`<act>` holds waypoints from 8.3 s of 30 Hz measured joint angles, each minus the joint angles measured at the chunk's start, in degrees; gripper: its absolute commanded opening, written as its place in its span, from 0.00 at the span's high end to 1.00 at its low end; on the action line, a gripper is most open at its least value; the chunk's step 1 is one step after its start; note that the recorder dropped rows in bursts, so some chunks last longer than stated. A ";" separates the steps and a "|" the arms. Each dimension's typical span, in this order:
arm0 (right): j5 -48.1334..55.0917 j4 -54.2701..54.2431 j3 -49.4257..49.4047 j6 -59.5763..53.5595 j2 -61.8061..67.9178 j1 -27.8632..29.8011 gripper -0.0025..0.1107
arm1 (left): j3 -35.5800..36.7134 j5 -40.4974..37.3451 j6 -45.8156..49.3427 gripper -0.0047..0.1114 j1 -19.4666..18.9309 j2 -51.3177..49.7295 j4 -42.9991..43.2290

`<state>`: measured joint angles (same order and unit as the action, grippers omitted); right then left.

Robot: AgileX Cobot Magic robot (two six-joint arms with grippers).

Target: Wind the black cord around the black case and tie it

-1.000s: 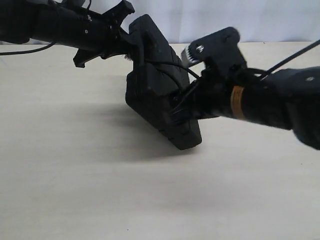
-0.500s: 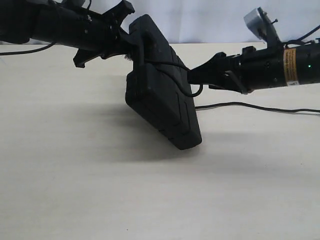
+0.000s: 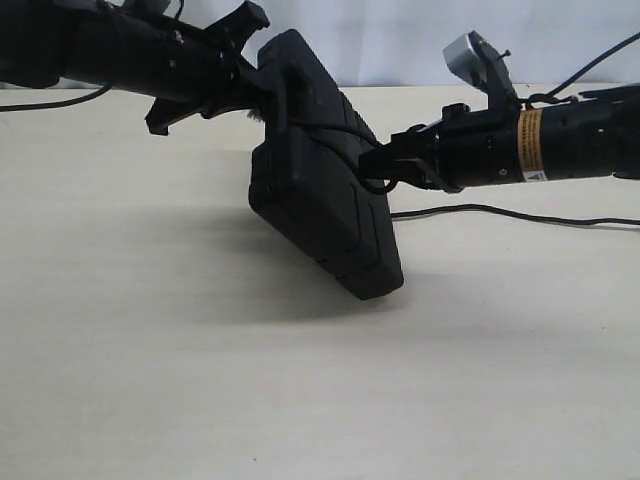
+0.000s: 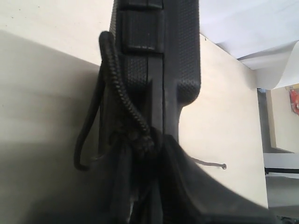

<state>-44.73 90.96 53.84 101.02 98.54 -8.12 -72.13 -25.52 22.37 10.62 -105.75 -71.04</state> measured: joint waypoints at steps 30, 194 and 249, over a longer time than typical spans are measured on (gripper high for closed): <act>-0.50 -0.98 0.00 -0.77 0.00 0.00 0.94 | -1.05 0.13 19.46 0.51 -0.56 0.83 11.74; 104.54 -146.40 40.62 -126.99 19.18 9.23 0.94 | 8.15 34.50 98.61 0.96 15.70 -6.79 13.82; 114.16 -139.93 40.62 -130.10 19.18 9.23 0.78 | 11.08 60.38 82.83 0.96 20.64 -7.26 36.83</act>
<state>69.43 -48.97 94.46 -29.08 117.72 1.12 -61.05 34.86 105.19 31.26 -113.01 -34.21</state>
